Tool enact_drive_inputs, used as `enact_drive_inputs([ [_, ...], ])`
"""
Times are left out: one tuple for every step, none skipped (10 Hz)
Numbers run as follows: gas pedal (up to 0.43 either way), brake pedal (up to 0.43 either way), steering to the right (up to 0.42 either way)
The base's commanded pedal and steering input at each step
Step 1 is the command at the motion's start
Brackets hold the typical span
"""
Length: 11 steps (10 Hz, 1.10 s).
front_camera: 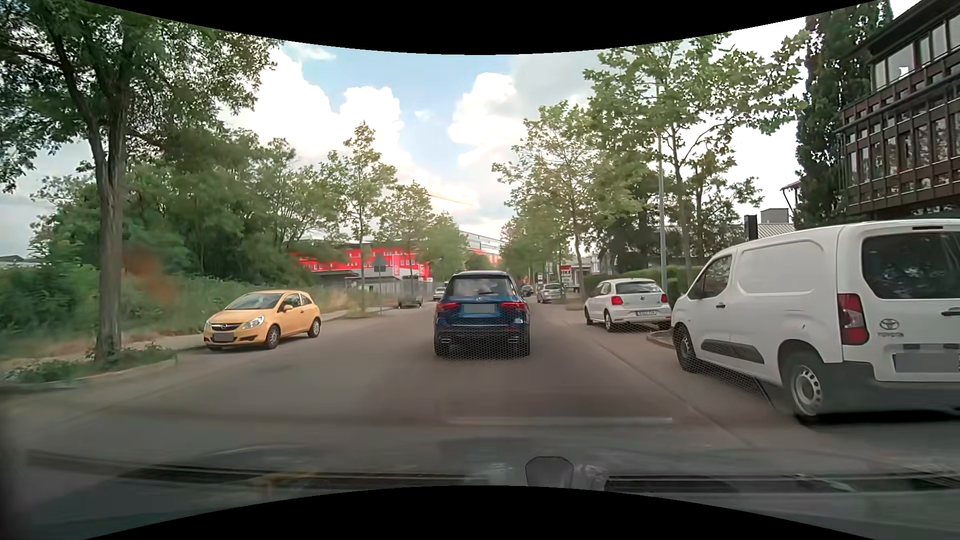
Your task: Follow the waypoints while adhering to traffic rules and regulations
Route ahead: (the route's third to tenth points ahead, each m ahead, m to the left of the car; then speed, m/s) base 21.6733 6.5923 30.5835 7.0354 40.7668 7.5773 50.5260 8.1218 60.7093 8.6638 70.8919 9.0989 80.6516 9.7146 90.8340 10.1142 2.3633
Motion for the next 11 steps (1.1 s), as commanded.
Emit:
enact_drive_inputs([
  [0.0,0.0,-0.003],
  [0.0,0.0,-0.003],
  [0.0,0.0,-0.003],
  [0.0,0.0,-0.002],
  [0.0,0.0,-0.002],
  [0.0,0.0,-0.002],
  [0.0,0.0,-0.002],
  [0.0,0.0,-0.002],
  [0.0,0.0,-0.002],
  [0.0,0.0,-0.002],
  [0.0,0.0,-0.001],
])
